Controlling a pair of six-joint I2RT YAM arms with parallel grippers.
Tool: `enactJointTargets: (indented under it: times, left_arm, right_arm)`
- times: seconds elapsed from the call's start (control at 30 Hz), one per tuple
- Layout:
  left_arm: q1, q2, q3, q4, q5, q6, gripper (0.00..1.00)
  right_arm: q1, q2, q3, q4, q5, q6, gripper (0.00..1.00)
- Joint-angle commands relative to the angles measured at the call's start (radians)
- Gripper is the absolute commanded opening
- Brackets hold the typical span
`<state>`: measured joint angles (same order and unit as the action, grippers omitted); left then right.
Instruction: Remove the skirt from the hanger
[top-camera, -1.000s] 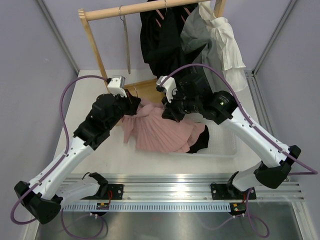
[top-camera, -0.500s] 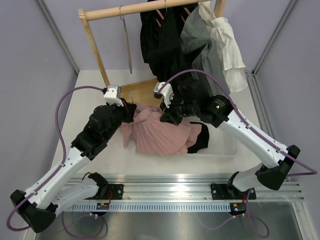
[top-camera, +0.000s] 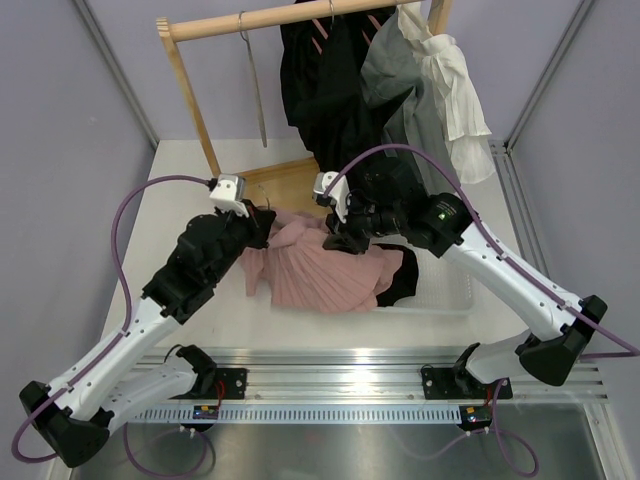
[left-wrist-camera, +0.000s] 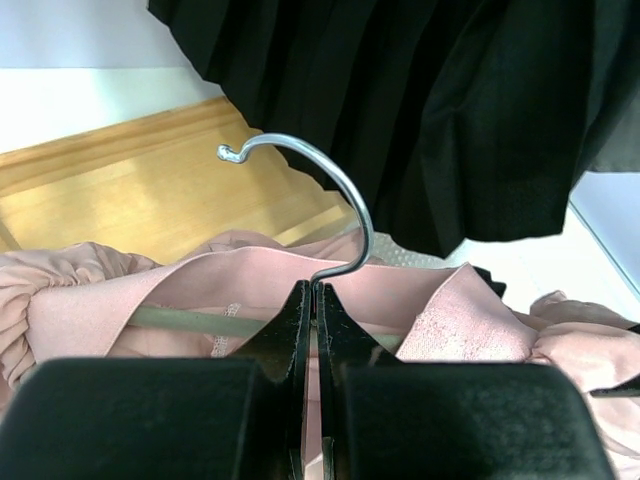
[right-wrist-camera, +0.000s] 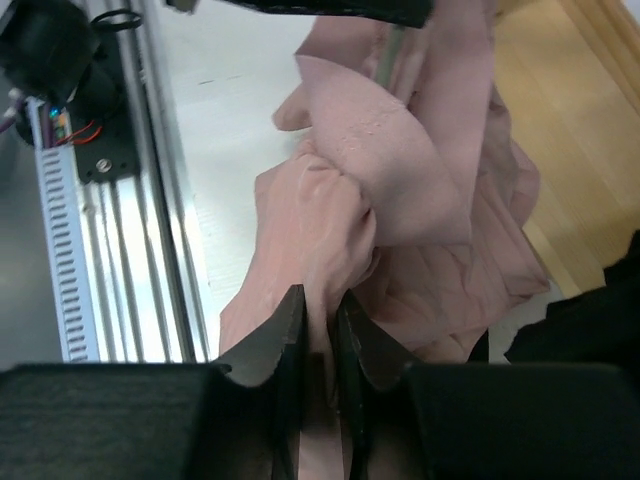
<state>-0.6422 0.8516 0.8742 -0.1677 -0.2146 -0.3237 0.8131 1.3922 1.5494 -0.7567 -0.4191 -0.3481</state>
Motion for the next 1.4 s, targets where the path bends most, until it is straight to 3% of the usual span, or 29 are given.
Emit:
enactJointTargets:
  times: [0.0, 0.17, 0.2, 0.27, 0.3, 0.33, 0.43, 0.63, 0.77, 0.87, 1.2, 1.33, 1.37]
  left_arm:
    - [0.042, -0.008, 0.012, 0.042, -0.128, 0.025, 0.00]
    - [0.041, -0.002, 0.034, 0.004, -0.126, 0.025, 0.00]
    - [0.041, -0.002, 0.034, 0.000, -0.127, 0.026, 0.00]
    - [0.041, -0.005, 0.034, -0.001, -0.127, 0.026, 0.00]
    - [0.041, -0.005, 0.031, -0.006, -0.127, 0.026, 0.00]
    - [0.042, -0.005, 0.031, -0.006, -0.126, 0.026, 0.00]
    - [0.041, -0.003, 0.026, -0.006, -0.108, 0.014, 0.00]
    - [0.041, -0.002, 0.016, -0.004, -0.080, -0.028, 0.00]
    - [0.041, -0.003, 0.014, -0.006, -0.060, -0.046, 0.00]
    - [0.039, 0.001, 0.013, -0.012, -0.057, -0.055, 0.00]
    - [0.038, -0.011, 0.017, -0.015, -0.052, -0.054, 0.00]
    - [0.038, -0.009, 0.013, -0.015, -0.049, -0.049, 0.00]
    - [0.038, -0.008, 0.012, -0.012, -0.046, -0.051, 0.00]
  right_arm:
    - [0.012, 0.000, 0.031, -0.203, -0.311, -0.148, 0.22]
    - [0.014, 0.047, 0.100, -0.254, -0.333, -0.198, 0.28]
    - [0.012, 0.054, 0.107, -0.253, -0.325, -0.195, 0.38]
    - [0.011, 0.062, 0.110, -0.248, -0.319, -0.187, 0.46]
    - [0.012, 0.068, 0.112, -0.247, -0.314, -0.180, 0.61]
    - [0.014, 0.071, 0.110, -0.242, -0.313, -0.177, 0.68]
    - [0.012, 0.071, 0.118, -0.222, -0.310, -0.169, 0.80]
    - [0.012, 0.113, 0.190, -0.130, -0.322, -0.109, 0.85]
    - [0.021, 0.166, 0.225, 0.011, -0.216, 0.120, 0.86]
    - [0.055, 0.260, 0.285, 0.025, -0.120, 0.226, 0.86]
    - [0.113, 0.361, 0.359, -0.013, 0.112, 0.230, 0.77]
    - [0.113, 0.347, 0.345, 0.011, 0.129, 0.215, 0.54]
    - [0.113, 0.347, 0.350, 0.013, 0.132, 0.209, 0.53]
